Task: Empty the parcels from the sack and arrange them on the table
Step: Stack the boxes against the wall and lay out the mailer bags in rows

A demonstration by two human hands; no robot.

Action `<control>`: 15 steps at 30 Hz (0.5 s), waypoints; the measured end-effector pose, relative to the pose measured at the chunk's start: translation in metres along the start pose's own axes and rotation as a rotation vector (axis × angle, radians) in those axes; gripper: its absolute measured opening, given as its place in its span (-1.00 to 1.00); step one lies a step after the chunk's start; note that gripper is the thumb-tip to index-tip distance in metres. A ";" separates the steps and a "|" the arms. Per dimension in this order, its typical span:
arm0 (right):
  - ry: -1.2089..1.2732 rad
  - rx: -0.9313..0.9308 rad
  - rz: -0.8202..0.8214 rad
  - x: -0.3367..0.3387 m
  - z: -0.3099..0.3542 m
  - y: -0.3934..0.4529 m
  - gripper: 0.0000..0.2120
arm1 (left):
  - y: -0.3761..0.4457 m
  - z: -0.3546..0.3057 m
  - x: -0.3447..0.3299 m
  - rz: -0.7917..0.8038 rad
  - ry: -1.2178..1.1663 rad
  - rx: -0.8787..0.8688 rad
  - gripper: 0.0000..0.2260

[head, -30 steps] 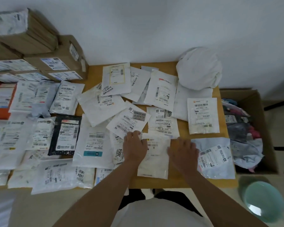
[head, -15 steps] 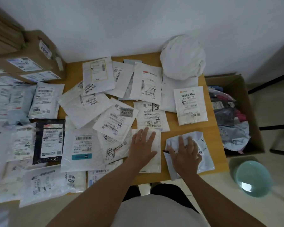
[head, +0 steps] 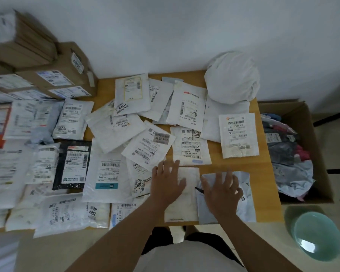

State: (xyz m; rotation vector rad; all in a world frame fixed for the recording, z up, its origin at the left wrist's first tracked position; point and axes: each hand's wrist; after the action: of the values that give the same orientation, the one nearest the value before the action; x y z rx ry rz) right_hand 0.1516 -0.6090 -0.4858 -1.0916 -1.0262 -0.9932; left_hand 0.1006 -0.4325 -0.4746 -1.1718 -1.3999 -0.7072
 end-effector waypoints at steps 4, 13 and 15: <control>0.136 0.225 -0.034 0.020 0.060 0.040 -0.37 | 0.033 0.053 0.037 -0.135 -0.053 0.303 -0.49; 0.199 0.468 0.188 0.037 0.234 0.118 -0.31 | 0.072 0.170 0.090 -0.123 -0.560 1.051 -0.25; 0.201 0.400 0.155 0.033 0.262 0.134 -0.25 | 0.077 0.182 0.093 -0.058 -0.615 1.094 -0.18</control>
State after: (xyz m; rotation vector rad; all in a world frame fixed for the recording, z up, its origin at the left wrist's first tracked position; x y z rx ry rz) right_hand 0.2502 -0.3331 -0.4427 -0.7133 -0.9122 -0.7167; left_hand 0.1166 -0.2181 -0.4370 -0.4457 -1.9305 0.4510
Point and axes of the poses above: each hand's wrist, its own y-axis towards the middle knuckle, its own x-axis out of the back of the hand, z = x × y, and after that the axes turned 6 degrees about -z, right-handed
